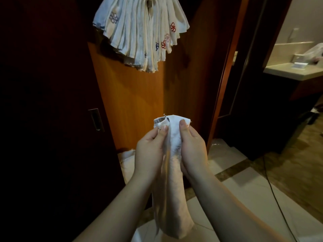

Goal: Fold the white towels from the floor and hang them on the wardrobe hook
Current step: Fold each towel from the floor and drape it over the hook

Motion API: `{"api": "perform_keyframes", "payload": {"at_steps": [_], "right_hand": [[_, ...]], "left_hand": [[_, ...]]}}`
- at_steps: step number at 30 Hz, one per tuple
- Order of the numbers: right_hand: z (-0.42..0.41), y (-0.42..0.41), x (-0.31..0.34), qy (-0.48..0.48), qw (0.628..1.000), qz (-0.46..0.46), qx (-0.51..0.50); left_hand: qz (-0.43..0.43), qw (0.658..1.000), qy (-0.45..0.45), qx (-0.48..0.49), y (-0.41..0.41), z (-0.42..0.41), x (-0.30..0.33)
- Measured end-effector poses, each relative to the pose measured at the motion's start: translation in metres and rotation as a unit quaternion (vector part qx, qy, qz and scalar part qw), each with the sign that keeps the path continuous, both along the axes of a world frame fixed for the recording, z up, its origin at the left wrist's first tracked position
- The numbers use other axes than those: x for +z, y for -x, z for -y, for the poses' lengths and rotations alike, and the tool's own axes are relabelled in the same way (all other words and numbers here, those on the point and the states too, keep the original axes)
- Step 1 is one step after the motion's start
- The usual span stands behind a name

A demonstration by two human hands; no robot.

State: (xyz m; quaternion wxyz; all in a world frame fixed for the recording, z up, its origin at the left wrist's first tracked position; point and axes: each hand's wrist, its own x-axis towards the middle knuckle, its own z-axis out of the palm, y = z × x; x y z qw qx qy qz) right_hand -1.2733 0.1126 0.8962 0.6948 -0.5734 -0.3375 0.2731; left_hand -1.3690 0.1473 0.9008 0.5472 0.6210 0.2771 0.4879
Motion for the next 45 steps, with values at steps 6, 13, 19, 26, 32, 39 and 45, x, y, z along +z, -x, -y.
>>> {"api": "perform_keyframes", "payload": {"at_steps": [6,13,19,26,32,39,45], "right_hand": [[0.013,0.002,0.002,-0.002,0.99,0.144,0.0],[0.02,-0.011,0.001,0.002,0.976,0.203,0.074],[0.016,-0.011,0.003,-0.047,0.985,0.163,0.008],[0.004,-0.045,0.017,-0.052,0.986,0.153,-0.032],[-0.003,-0.063,0.034,-0.058,0.98,0.188,-0.021],[0.0,-0.079,0.038,-0.051,0.961,0.261,-0.083],[-0.003,-0.072,0.044,-0.097,0.946,0.271,-0.149]], "left_hand": [[-0.009,0.998,0.024,-0.05,0.0,0.003,0.001],[0.062,0.978,0.086,-0.177,0.008,-0.002,0.011],[0.08,0.972,0.08,-0.205,0.009,-0.007,0.006],[-0.057,0.985,-0.147,0.067,0.018,-0.04,0.002],[-0.315,0.919,-0.237,0.028,0.028,-0.075,0.01],[-0.452,0.758,-0.47,0.016,0.061,-0.108,0.076],[-0.407,0.811,-0.411,0.086,0.054,-0.097,0.094]]}}
